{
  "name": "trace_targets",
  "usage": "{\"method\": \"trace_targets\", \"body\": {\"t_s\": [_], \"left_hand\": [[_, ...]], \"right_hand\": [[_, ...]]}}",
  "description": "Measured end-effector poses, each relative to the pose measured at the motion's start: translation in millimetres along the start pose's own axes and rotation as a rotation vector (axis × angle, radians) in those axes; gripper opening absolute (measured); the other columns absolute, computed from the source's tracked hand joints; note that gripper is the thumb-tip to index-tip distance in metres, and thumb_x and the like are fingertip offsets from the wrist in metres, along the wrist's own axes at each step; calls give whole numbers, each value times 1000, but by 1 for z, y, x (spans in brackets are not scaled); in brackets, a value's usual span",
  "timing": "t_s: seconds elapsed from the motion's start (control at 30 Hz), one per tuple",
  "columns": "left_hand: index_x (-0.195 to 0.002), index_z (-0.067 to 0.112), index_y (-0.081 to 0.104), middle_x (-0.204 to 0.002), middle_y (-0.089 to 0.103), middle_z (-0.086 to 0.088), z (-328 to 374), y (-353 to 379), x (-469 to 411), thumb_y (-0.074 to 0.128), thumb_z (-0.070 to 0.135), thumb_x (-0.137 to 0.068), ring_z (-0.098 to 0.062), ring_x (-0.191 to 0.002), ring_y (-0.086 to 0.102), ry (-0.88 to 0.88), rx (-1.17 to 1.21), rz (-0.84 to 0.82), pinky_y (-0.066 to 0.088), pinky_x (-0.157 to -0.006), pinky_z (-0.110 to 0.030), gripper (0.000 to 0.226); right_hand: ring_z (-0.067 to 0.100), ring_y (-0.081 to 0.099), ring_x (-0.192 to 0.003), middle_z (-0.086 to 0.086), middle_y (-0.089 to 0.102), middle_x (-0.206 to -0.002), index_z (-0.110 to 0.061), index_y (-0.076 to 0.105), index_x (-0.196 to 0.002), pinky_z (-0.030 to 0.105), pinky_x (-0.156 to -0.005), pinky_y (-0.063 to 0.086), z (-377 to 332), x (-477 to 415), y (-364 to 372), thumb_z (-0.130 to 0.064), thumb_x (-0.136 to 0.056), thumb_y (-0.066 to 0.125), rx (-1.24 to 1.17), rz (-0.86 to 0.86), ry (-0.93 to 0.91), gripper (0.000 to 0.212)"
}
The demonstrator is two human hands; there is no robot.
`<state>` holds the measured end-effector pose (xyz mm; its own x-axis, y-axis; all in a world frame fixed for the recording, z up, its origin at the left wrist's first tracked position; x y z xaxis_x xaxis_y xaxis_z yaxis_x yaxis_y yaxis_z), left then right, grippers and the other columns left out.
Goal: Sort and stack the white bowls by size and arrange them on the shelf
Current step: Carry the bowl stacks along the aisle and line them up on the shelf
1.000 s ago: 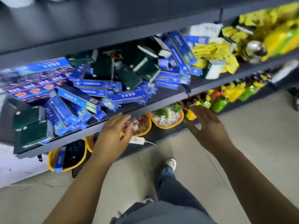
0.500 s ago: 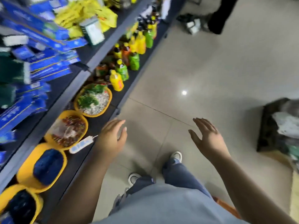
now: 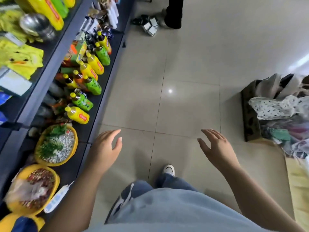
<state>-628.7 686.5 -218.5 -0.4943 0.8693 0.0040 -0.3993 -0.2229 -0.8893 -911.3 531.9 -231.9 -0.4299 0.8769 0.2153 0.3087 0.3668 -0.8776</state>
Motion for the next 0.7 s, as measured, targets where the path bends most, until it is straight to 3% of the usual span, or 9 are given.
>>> {"method": "trace_targets", "body": {"t_s": [0.13,0.3,0.47,0.7], "left_hand": [[-103,-4,67,-101,69,-20,17,-3,-43,60,7,-84,-35,-96,64,-47,-7,48,46,-83,-34,24],[-99,-5,68,-98,70,-20,21,-5,-106,61,2,-82,-35,-91,65,-59,2,93,36,-81,-23,20],[-98,-2,70,-99,71,-15,13,-8,-193,48,18,-81,-31,-94,65,-98,38,107,44,-81,-27,35],[-99,-2,70,-99,70,-16,-4,-27,-344,48,21,-84,-31,-95,65,-81,93,97,45,-82,-29,35]], "right_hand": [[28,49,-124,12,60,-126,-4,58,-122,35,-103,34,-3,-50,-18,-22,-88,61,3,-21,-26,38],[26,50,-123,10,59,-127,-6,58,-122,31,-99,36,-22,-119,-25,-24,-89,58,15,-72,-71,37],[22,48,-123,5,58,-130,-12,57,-124,30,-95,38,-46,-207,-31,-29,-92,53,55,-95,-80,37],[20,49,-122,1,58,-129,-17,58,-124,29,-91,41,-99,-344,-57,-32,-94,48,128,-110,-78,35]]}}
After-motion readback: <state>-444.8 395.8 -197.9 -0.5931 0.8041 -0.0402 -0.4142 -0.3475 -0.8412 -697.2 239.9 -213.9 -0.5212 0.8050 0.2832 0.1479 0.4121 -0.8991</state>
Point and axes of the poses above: each hand's wrist, its own x-axis away from the middle knuckle, its own y-axis out of the palm, z = x × y, the point moved 5 cm from there along -x, towards the middle knuckle
